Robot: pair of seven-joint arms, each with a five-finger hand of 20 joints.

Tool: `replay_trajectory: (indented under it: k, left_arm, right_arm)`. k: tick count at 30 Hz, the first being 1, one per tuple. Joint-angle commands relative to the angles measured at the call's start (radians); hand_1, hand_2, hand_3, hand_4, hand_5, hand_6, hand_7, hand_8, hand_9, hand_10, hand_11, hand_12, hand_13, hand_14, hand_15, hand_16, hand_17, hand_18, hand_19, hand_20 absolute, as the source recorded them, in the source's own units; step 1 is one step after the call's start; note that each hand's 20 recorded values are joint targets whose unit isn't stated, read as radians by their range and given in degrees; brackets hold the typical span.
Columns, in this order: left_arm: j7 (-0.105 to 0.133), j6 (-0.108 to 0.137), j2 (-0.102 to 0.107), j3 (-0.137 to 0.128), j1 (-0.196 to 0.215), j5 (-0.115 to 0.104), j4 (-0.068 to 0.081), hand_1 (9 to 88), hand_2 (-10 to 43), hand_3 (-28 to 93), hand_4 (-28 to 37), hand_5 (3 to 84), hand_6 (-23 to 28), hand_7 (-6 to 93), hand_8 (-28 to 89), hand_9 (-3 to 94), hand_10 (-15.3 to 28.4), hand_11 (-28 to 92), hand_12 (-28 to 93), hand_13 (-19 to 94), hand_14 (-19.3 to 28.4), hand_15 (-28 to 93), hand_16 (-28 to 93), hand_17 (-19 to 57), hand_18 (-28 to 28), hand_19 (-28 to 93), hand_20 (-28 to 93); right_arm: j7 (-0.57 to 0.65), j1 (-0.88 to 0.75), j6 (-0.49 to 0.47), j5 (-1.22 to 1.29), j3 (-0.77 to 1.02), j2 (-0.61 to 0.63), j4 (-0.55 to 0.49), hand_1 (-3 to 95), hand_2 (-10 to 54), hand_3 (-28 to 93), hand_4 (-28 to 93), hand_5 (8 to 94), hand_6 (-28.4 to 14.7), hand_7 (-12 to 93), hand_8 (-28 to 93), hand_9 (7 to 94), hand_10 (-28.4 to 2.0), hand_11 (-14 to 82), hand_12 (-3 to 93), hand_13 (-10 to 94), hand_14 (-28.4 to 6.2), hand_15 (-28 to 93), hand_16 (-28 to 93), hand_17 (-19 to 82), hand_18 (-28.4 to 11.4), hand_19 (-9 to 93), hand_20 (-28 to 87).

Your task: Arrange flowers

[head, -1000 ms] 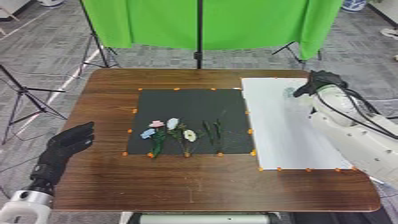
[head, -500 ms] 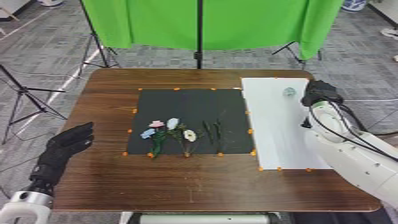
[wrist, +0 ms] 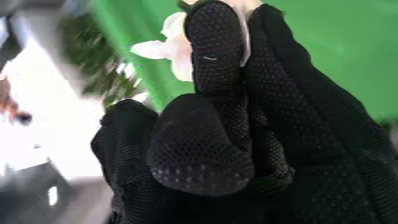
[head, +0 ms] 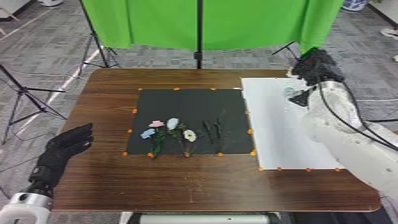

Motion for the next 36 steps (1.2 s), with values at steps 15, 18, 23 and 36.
replay_trajectory:
  k: [15, 18, 23, 36]
  left_arm:
    - [-0.018, -0.024, -0.002, 0.013, -0.015, 0.003, 0.014, 37.1, -8.7, 66, -10.0, 41.5, 2.5, 13.4, -7, 35.7, 11.1, 15, 13, 31, 15.9, 16, 3, 5.5, 14.6, 12, 21]
    - [-0.021, -0.028, 0.002, 0.016, -0.022, 0.003, 0.017, 37.1, -8.6, 66, -10.0, 41.5, 2.4, 13.3, -7, 35.6, 11.1, 15, 13, 31, 15.8, 16, 3, 5.5, 14.6, 12, 21]
    - [-0.028, -0.039, 0.004, 0.018, -0.025, 0.002, 0.02, 36.7, -8.7, 66, -9.9, 41.3, 2.4, 13.0, -6, 35.4, 11.1, 15, 13, 30, 15.8, 16, 3, 5.4, 14.6, 12, 21]
    - [-0.033, -0.049, 0.008, 0.018, -0.031, 0.001, 0.023, 36.5, -8.3, 66, -10.3, 41.2, 2.3, 12.9, -6, 35.2, 11.0, 15, 13, 30, 15.8, 15, 3, 5.3, 14.6, 11, 21]
  right_arm:
    - [-0.13, -0.011, -0.169, 0.561, -0.056, -0.251, -0.083, 62.4, -9.5, 57, -18, 80.8, -1.2, 23, 12, 92.9, -8.6, 12.6, 45.9, 92, -0.8, 61, 37, 65, -13.9, 93, 58]
    - [-0.123, -0.004, -0.175, 0.583, -0.081, -0.258, -0.071, 62.1, -9.5, 57, -17, 80.8, -1.2, 23, 12, 92.6, -8.7, 13.1, 46.0, 92, -1.0, 61, 37, 65, -14.0, 93, 58]
    - [-0.121, 0.006, -0.194, 0.613, -0.12, -0.268, -0.04, 61.4, -9.5, 57, -17, 80.3, -0.8, 24, 12, 91.8, -8.8, 14.3, 46.4, 91, -1.3, 62, 38, 64, -14.5, 93, 58]
    - [-0.132, 0.014, -0.186, 0.555, -0.141, -0.261, 0.01, 55.8, -9.5, 57, -16, 78.6, 1.4, 21, 8, 87.2, -9.8, 26.6, 40.5, 89, -3.2, 63, 37, 61, -16.2, 93, 57]
